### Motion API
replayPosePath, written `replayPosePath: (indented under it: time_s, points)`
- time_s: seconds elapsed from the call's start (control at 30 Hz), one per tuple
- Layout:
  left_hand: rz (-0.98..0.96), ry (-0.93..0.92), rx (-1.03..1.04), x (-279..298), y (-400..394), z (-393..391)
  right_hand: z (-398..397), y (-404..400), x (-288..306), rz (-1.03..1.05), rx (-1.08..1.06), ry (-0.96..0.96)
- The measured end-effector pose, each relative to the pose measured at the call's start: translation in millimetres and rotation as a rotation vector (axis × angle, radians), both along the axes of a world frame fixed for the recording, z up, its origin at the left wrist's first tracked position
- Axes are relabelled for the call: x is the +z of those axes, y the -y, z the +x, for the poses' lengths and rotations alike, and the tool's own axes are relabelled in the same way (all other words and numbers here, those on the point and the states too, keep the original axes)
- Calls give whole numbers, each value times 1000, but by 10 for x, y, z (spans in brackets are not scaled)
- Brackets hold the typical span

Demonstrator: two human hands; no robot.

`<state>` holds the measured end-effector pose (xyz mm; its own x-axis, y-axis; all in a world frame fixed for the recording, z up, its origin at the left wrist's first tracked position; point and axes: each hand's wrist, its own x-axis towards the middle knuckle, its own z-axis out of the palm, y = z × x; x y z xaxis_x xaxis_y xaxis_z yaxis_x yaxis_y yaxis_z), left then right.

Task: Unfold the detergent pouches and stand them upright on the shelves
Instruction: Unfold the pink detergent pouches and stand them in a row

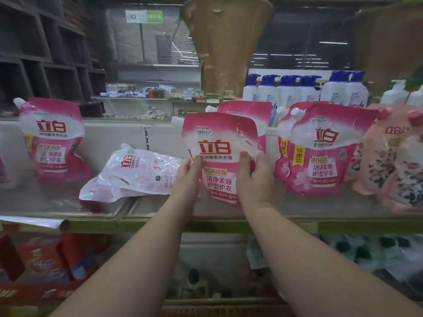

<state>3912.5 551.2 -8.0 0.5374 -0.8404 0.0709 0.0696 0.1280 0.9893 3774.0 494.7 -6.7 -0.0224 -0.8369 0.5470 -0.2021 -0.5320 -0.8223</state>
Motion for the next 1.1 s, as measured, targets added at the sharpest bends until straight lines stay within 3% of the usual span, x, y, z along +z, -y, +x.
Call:
replayPosePath:
  time_s: [0.33,0.53,1.1]
  points:
    - [18,131,-105,-85,207,-114,-121,213,112,135,-56,20]
    - [-4,160,-116,-163,269,-113,-161,401,26,200,-63,128]
    - [42,171,6,-188,278,-75,-213,538,-133,431,49,213]
